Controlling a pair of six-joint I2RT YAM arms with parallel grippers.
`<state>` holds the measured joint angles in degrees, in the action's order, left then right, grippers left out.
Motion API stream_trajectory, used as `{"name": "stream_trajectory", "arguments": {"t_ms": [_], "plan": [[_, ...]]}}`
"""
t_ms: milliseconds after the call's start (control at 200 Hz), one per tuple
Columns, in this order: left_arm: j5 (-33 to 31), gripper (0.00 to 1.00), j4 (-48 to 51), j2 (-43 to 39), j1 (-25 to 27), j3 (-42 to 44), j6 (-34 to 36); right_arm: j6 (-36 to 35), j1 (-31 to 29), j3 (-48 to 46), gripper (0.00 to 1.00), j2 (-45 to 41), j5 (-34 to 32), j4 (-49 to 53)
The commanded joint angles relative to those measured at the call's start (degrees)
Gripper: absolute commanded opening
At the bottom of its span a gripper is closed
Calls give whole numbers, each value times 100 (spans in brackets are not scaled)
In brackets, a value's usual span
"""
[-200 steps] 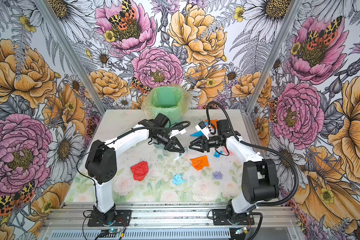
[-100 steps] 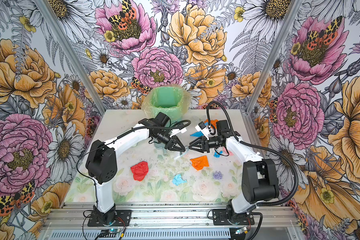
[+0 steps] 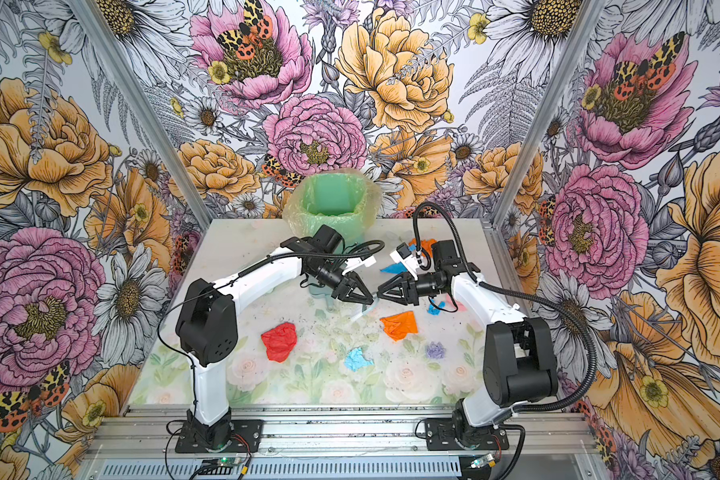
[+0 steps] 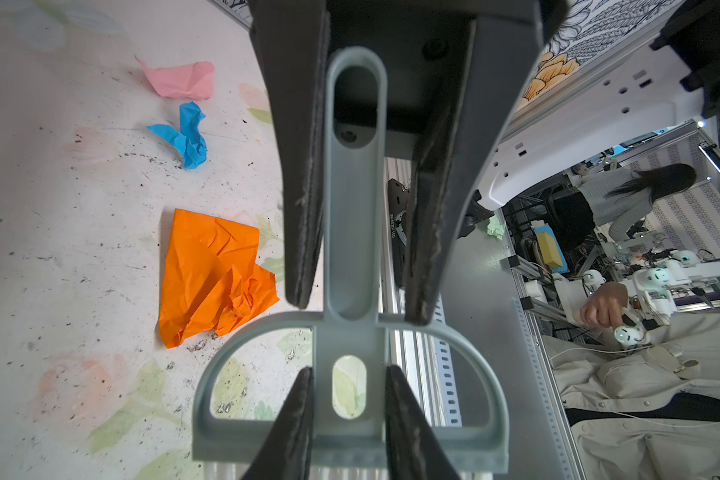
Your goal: Sweep away the paper scraps from the table
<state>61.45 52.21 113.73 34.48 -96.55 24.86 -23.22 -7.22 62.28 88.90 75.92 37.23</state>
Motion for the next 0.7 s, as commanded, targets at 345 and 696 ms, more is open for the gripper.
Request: {"name": "stream_trajectory", "arguments": {"t_ms": [345,696], "plan": [[73,0,-81,53,-64,-83,-36,27,-59,-1,29,-37,134,-34],[65,0,-91,53,-100,-74,-47,84,-58,3,13,-14,116,-32]]}}
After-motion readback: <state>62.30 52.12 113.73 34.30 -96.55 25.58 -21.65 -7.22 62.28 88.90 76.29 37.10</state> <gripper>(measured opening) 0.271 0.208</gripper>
